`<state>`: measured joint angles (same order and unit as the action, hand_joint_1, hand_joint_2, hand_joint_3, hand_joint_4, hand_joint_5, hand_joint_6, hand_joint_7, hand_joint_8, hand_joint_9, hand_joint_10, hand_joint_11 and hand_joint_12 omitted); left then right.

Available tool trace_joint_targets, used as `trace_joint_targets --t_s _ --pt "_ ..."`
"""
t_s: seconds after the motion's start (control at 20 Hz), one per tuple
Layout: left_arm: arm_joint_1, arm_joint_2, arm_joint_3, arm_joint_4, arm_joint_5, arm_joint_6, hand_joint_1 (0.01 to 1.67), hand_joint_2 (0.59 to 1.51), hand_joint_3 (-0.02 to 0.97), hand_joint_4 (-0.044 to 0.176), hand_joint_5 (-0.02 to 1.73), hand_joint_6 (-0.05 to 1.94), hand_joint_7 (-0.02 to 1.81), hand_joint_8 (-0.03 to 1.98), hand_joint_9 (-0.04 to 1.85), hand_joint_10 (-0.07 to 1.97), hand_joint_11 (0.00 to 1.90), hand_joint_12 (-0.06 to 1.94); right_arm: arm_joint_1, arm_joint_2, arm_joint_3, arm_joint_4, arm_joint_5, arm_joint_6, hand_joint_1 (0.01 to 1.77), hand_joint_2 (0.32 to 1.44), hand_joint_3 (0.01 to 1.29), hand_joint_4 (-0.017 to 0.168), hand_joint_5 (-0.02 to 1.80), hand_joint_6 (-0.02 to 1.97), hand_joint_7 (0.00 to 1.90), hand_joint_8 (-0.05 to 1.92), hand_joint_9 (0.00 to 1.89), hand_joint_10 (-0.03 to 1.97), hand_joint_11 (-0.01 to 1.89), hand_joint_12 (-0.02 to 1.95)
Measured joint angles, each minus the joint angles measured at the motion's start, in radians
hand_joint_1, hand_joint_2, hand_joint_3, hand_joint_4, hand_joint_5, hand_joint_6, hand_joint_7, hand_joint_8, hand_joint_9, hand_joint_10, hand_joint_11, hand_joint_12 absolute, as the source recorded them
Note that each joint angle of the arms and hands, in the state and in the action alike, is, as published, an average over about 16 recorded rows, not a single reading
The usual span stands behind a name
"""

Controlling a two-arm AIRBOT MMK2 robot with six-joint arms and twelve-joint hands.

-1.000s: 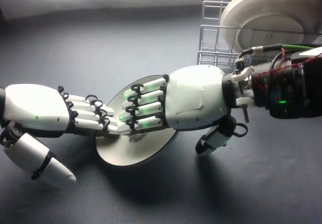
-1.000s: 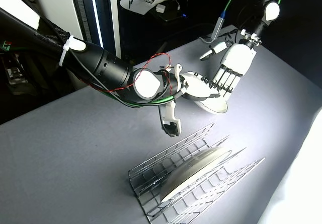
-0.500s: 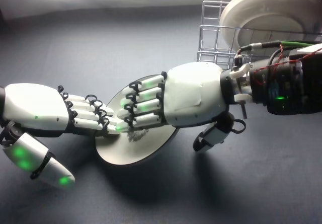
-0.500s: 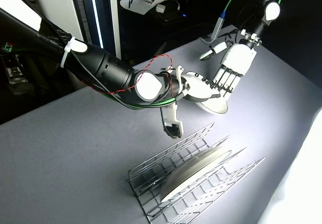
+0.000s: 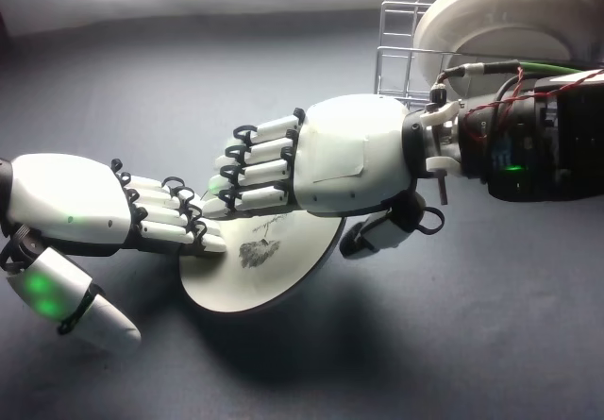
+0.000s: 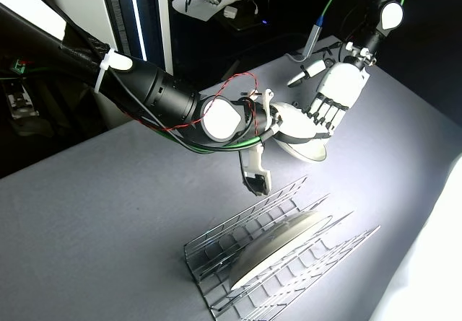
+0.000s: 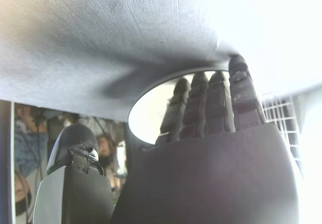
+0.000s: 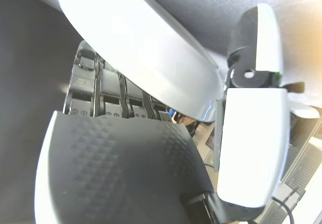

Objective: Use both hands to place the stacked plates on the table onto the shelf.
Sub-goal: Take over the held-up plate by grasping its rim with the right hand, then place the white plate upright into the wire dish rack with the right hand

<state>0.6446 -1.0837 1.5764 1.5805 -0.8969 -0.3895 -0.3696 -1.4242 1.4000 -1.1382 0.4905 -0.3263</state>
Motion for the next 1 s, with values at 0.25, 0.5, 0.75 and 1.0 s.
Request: trace_joint_targets --t_s 0.25,0.5,0.75,1.0 --pt "-0.005 0.001 0.000 0.007 -0.001 -0.001 0.01 1.101 0.006 -0.003 0.05 -0.02 0.03 -0.01 -0.02 -0.06 0.02 0.00 0.003 0.000 -0.002 0.009 0.009 -0.002 1.19 1.02 0.02 0.000 0.32 0.16 0.34 0.13 0.33 0.24 0.18 0.82" --pt "-0.013 0.004 -0.003 0.016 -0.002 -0.001 0.01 1.099 0.006 -0.004 0.05 -0.02 0.03 -0.01 -0.02 -0.06 0.02 0.01 0.004 0.003 -0.009 0.018 0.024 -0.005 1.26 1.05 0.02 -0.005 0.54 0.39 0.59 0.36 0.62 0.58 0.43 1.22" --pt "-0.050 0.022 -0.011 0.041 -0.012 0.008 0.01 1.098 0.006 -0.003 0.05 -0.01 0.04 -0.01 0.00 -0.06 0.03 0.01 0.008 0.021 -0.029 0.031 0.040 -0.007 1.29 1.03 0.02 -0.009 0.69 0.62 0.80 0.58 0.85 0.93 0.68 1.39" --pt "-0.121 0.056 -0.019 0.067 -0.026 0.017 0.01 1.096 0.006 -0.001 0.06 0.00 0.06 0.00 0.02 -0.06 0.03 0.01 0.020 0.052 -0.057 0.039 0.048 -0.007 1.29 0.99 0.02 -0.009 0.74 0.83 0.86 0.78 0.91 1.17 0.80 1.44"
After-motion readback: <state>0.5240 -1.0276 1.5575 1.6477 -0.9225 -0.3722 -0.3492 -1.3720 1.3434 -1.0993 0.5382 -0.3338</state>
